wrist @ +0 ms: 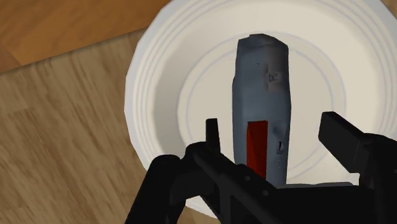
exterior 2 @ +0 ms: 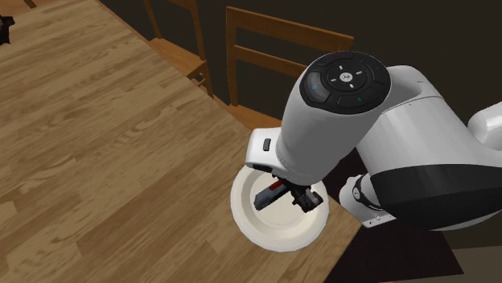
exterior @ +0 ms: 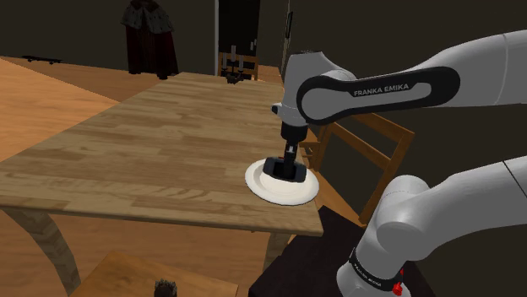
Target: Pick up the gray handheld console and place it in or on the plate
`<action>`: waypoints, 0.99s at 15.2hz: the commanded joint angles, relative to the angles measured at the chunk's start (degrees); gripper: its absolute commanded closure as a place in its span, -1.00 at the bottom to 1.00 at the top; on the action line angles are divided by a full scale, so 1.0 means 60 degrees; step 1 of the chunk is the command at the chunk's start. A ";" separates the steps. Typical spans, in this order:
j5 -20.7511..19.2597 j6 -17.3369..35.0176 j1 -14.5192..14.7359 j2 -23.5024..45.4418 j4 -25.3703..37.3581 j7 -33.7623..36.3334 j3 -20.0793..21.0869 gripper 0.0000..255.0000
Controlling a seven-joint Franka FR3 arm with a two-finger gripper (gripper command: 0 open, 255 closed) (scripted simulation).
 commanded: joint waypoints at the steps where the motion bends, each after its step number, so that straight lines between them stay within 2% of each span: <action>1: 0.0000 0.0000 0.0000 0.0000 0.0000 0.0000 0.0000 -1.00; 4: 0.0000 0.0000 0.0000 0.0000 0.0000 0.0000 0.0000 -1.00; 8: 0.0048 -0.1257 0.0025 -0.0102 0.1155 -0.0012 0.0042 -1.00; 15: 0.0048 -0.1257 0.0025 -0.0102 0.1155 -0.0012 0.0042 -1.00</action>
